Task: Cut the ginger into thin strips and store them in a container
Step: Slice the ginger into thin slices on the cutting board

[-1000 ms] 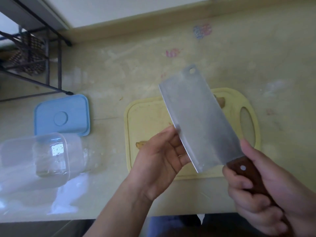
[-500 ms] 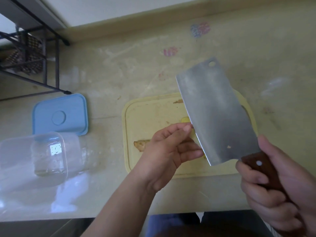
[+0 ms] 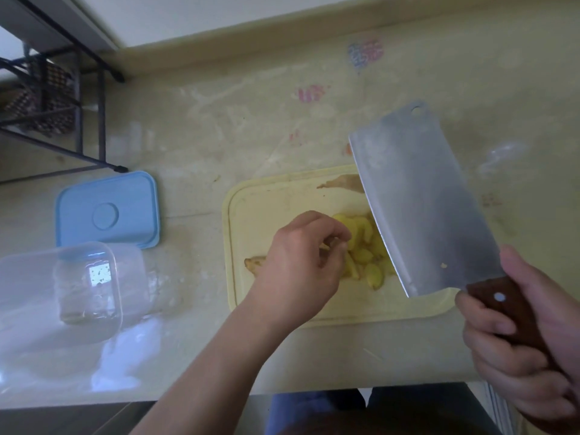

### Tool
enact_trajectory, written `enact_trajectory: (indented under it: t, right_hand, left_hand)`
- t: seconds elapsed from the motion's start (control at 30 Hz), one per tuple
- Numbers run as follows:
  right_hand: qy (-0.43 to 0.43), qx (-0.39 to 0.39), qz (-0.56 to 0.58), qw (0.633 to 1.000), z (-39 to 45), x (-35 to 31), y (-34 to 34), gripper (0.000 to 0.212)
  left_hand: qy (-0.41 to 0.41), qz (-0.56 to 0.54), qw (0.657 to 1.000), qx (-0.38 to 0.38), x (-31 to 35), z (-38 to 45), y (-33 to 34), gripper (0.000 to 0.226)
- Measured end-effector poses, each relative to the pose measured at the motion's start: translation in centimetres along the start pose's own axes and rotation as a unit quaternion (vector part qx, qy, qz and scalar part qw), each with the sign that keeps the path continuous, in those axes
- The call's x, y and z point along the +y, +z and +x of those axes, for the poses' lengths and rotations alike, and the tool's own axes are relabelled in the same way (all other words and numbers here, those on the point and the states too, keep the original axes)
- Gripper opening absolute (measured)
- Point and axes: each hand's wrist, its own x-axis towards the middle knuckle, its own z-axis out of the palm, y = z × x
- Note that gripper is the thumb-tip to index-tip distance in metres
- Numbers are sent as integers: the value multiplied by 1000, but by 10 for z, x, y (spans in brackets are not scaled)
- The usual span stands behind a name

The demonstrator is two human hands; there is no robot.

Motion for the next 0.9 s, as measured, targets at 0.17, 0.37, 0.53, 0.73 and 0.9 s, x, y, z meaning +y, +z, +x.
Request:
enact_trajectory:
  t: [0.17,0.37,0.53,0.73,0.9]
  right_hand:
    - [-31,5,0,1000,0,1,2,74]
    - [-84,345,-285,890,18,18,48,92]
    - [-92,375,-519,762,54,44,57,95]
    - [-78,394,-653,641,75,54,45,104]
    - [-78,404,-669,619,80,48,48,96]
  left_hand:
    - [79,164,982,38,-15,-1,-2,26]
    - [95,191,972,104,-48,-18,-33,28]
    - [127,163,976,66,-69,-43,-30,33]
    - [142,148,974,97,-74,-44,-18,19]
    - [129,144,973,128,-71,-47,-1,17]
